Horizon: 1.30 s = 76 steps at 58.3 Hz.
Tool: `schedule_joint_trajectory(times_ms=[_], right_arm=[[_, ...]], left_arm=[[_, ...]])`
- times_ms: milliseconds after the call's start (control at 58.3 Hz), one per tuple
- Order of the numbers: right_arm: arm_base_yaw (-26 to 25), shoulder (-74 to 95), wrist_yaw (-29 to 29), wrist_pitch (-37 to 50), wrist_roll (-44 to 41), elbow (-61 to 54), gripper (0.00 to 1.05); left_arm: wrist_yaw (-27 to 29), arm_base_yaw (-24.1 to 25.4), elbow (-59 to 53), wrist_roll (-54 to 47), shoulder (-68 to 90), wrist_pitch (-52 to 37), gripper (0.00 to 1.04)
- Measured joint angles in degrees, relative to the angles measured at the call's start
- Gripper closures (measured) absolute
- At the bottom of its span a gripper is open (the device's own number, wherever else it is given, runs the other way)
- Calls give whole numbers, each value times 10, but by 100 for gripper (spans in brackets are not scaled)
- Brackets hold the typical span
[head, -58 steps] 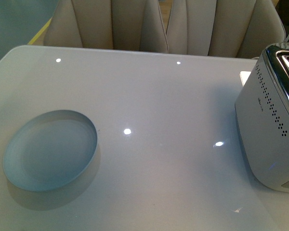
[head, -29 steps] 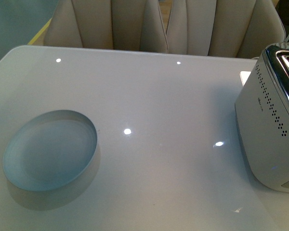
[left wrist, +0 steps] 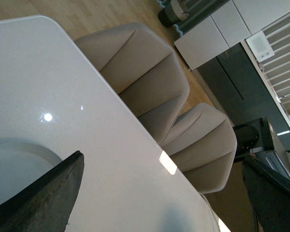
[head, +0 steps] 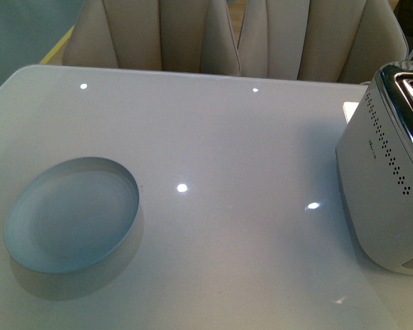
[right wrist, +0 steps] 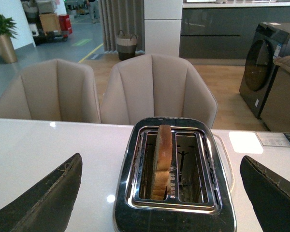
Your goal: Left arm holds plate, right arm toasts bread
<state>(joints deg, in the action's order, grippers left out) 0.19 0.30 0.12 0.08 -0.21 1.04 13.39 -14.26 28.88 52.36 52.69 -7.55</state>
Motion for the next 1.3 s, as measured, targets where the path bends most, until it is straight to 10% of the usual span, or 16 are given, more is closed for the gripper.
schedule_joint_trajectory(times_ms=[377, 583, 874, 1303], right_arm=[[0, 0, 0, 0, 0, 0, 9], [0, 0, 0, 0, 0, 0, 9], [0, 0, 0, 0, 0, 0, 9], [0, 0, 0, 0, 0, 0, 9]], left_arm=[[2, 0, -4, -22, 0, -15, 9], [-30, 33, -123, -393, -49, -235, 46], [-75, 79, -203, -509, -137, -227, 101], [-134, 140, -263, -516, -285, -139, 102]])
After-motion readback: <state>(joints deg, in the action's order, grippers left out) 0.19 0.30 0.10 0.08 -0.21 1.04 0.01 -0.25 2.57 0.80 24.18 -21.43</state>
